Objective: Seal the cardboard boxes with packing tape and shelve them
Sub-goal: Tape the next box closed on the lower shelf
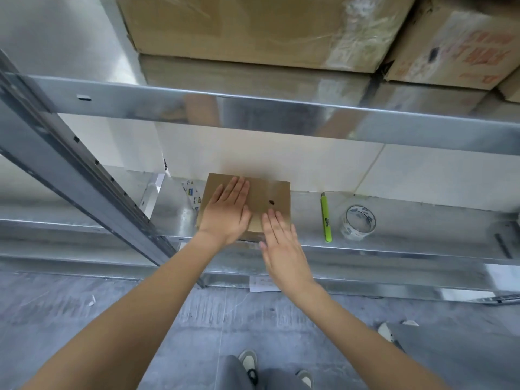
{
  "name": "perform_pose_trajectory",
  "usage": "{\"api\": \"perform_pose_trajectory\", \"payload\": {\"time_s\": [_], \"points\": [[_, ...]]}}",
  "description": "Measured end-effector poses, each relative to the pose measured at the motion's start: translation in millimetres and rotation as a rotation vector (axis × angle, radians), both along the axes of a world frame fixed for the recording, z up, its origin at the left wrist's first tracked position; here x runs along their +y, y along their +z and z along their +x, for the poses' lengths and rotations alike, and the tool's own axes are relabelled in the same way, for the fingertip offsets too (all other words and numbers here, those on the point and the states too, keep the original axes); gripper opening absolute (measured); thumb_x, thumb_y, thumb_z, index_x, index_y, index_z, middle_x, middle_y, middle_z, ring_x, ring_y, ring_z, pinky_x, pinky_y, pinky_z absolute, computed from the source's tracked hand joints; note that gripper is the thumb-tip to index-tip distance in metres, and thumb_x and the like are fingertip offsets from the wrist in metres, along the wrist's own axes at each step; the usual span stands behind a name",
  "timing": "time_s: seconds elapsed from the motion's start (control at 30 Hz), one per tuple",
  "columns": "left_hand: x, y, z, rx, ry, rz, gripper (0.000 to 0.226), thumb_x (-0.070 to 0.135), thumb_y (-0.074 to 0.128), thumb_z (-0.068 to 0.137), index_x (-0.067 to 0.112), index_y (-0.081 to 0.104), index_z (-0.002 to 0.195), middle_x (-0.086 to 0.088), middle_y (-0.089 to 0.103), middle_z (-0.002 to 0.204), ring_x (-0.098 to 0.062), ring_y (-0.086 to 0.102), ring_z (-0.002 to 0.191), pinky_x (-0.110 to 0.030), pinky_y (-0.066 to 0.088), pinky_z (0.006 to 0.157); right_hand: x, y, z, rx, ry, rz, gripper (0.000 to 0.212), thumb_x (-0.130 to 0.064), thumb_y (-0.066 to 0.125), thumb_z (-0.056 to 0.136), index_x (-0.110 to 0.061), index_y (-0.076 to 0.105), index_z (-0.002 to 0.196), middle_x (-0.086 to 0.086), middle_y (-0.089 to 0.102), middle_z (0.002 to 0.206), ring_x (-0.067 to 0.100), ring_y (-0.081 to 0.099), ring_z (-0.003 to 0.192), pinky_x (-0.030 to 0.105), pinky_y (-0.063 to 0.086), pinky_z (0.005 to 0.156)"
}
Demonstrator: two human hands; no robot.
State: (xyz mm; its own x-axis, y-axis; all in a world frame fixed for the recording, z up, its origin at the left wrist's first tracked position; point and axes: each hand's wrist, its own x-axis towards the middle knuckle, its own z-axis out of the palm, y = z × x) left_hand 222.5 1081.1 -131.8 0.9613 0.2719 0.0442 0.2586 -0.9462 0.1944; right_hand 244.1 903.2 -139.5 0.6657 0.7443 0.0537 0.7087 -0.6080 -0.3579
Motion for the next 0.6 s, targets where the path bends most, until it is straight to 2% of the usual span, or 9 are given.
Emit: {"api": "perform_pose_trajectory", "payload": {"time_s": [0.1,0.17,0.23,0.27,0.3,0.4,0.47,0.53,0.6], "points": [[7.2,2.9,-14.3,-0.109,0.173,-0.029,0.068,0.043,0.014,0.092,0.016,0.035,0.150,-0.003,0.030,0.158,-0.024,0.017,0.150,-0.044,0.007,0.120,-3.5,6.1,11.6,0.167,-0.053,0.123,0.059,-0.041,0.047,0.098,-0.020,0.032,0.151,0.004,0.025,0.159,0.025,0.017,0.148,0.052,0.024,0.117],[11.9,11.3,-34.1,-0.243,0.424,-0.175,0.056,0.037,0.025,0.097,0.014,0.041,0.146,-0.012,0.042,0.150,-0.034,0.034,0.141,-0.049,0.026,0.112,-7.4,15.3,21.9,0.355,-0.137,0.195,0.074,-0.043,0.063,0.090,-0.030,0.026,0.152,0.000,0.006,0.163,0.022,0.010,0.149,0.035,0.019,0.116],[6.4,22.2,-50.5,-0.325,0.569,-0.549,0.049,0.033,0.028,0.103,0.012,0.039,0.145,-0.019,0.061,0.121,-0.032,0.058,0.110,-0.039,0.045,0.085,-9.6,23.4,31.6,0.495,-0.189,0.252,0.075,-0.040,0.070,0.086,-0.029,0.033,0.150,0.000,0.008,0.163,0.016,0.017,0.148,0.018,0.019,0.109],[-0.4,27.7,-55.8,-0.320,0.579,-0.674,0.047,0.033,0.029,0.104,0.014,0.038,0.146,-0.017,0.066,0.101,-0.027,0.062,0.090,-0.036,0.045,0.075,-11.4,26.5,33.9,0.492,-0.195,0.262,0.071,-0.039,0.070,0.086,-0.025,0.038,0.148,0.001,0.014,0.162,0.015,0.022,0.146,0.013,0.019,0.106],[-5.3,31.5,-58.3,-0.326,0.558,-0.690,0.046,0.035,0.032,0.104,0.017,0.039,0.145,-0.012,0.066,0.090,-0.023,0.062,0.080,-0.035,0.045,0.072,-13.7,30.2,35.3,0.445,-0.200,0.276,0.067,-0.040,0.070,0.086,-0.022,0.044,0.145,0.002,0.023,0.160,0.015,0.029,0.144,0.012,0.021,0.105],[-9.9,37.3,-52.1,-0.418,0.533,-0.600,0.050,0.049,0.037,0.099,0.022,0.043,0.140,-0.007,0.066,0.112,-0.027,0.060,0.103,-0.037,0.045,0.085,-17.9,44.4,45.7,0.322,-0.319,0.343,0.057,-0.051,0.064,0.087,-0.017,0.056,0.133,0.002,0.059,0.131,0.019,0.057,0.116,0.027,0.042,0.096],[-8.7,33.2,-41.0,-0.414,0.481,-0.543,0.062,0.060,0.035,0.094,0.020,0.039,0.141,-0.012,0.064,0.115,-0.033,0.057,0.107,-0.044,0.047,0.088,-14.4,50.9,60.5,0.370,-0.412,0.347,0.050,-0.053,0.056,0.091,-0.017,0.056,0.127,0.000,0.064,0.107,0.020,0.060,0.097,0.032,0.047,0.084],[-8.1,26.4,-27.9,-0.309,0.442,-0.498,0.070,0.059,0.035,0.096,0.013,0.029,0.149,-0.020,0.060,0.119,-0.039,0.056,0.110,-0.049,0.047,0.091,-6.1,48.0,76.4,0.462,-0.454,0.280,0.047,-0.052,0.050,0.095,-0.013,0.054,0.121,0.001,0.061,0.098,0.026,0.062,0.095,0.033,0.047,0.081],[-8.0,24.5,-17.0,-0.230,0.444,-0.527,0.070,0.050,0.036,0.100,0.008,0.017,0.154,-0.023,0.049,0.136,-0.041,0.049,0.121,-0.048,0.044,0.098,5.0,42.5,85.0,0.491,-0.465,0.205,0.050,-0.053,0.043,0.098,-0.011,0.051,0.124,0.007,0.063,0.107,0.031,0.061,0.105,0.032,0.043,0.079]]}}
